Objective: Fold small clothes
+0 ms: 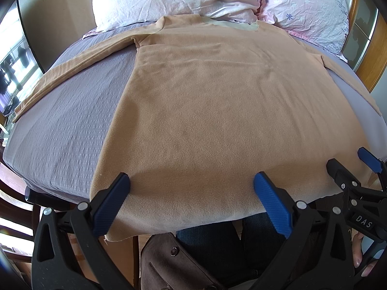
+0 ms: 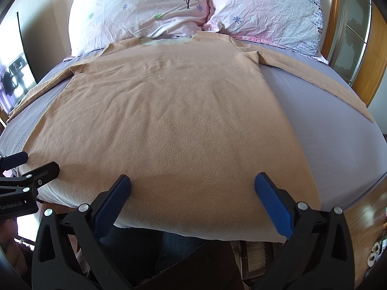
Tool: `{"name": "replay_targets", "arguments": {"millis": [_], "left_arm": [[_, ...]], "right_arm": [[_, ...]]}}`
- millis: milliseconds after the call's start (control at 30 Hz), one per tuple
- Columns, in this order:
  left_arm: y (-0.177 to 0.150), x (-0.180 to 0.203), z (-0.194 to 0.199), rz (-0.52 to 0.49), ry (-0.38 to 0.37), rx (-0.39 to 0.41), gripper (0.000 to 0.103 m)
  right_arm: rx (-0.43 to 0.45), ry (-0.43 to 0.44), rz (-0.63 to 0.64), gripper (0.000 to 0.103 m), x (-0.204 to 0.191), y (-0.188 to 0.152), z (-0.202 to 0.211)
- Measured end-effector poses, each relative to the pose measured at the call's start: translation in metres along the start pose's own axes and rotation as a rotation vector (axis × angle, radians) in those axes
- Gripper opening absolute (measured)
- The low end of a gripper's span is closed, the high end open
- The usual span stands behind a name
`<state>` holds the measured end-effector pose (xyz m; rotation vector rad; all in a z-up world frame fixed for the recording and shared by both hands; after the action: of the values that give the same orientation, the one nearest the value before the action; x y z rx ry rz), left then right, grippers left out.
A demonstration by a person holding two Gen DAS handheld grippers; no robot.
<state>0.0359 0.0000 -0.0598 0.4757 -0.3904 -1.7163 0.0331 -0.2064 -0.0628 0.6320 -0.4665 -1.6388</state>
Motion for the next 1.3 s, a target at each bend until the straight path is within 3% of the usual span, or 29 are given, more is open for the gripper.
{"name": "replay_targets", "arguments": {"millis": [733,900,1000,1067,1133,1167,1267,1300], "left_arm": [[0.0,0.0,0.0,-0.002,0.001,0.004,0.101],[-0.003,0.001,0.004,-0.015,0.009,0.07,0.101],[0.001,0.004,0.007,-0.044,-0.005,0.101,0.101],[0.007,-0.001,0.003,-0.048,-0.043,0.124,0.101],[0.019,-0.008,-0.003,-0.03,-0.11,0.156,0.101],[0.026,-0.014,-0.005,-0.009,-0.155,0.17,0.101],[0.045,-0.035,-0.01,0.073,-0.252,0.199,0.101],[0.049,-0.042,-0.01,0.084,-0.251,0.207,0.101]], "right_arm": [[0.01,0.002,0.001,0.102,-0.01,-0.003,-0.001],[0.061,0.108,0.025,0.102,-0.005,0.006,-0.006],[0.095,0.154,-0.172,0.102,0.047,0.043,0.003],[0.149,0.151,-0.37,0.102,0.11,0.079,0.008],[0.158,0.099,-0.572,0.093,0.18,0.105,0.002],[0.145,0.065,-0.667,0.076,0.213,0.114,-0.005],[0.114,0.008,-0.911,0.071,0.294,0.133,-0.027],[0.103,-0.002,-0.97,0.065,0.312,0.136,-0.035]]}}
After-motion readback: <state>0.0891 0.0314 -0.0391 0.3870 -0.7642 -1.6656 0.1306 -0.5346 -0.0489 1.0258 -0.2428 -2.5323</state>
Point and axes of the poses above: each gripper's, at about its wrist camera, not at the fingertips, and z roughly against the way its jaws point, x to its right, y to its top, the point moved 7 cm from there along -z, roughly the way its jaws point, and after that the axes turned 10 degrees about -z, right-handed, at the moved point
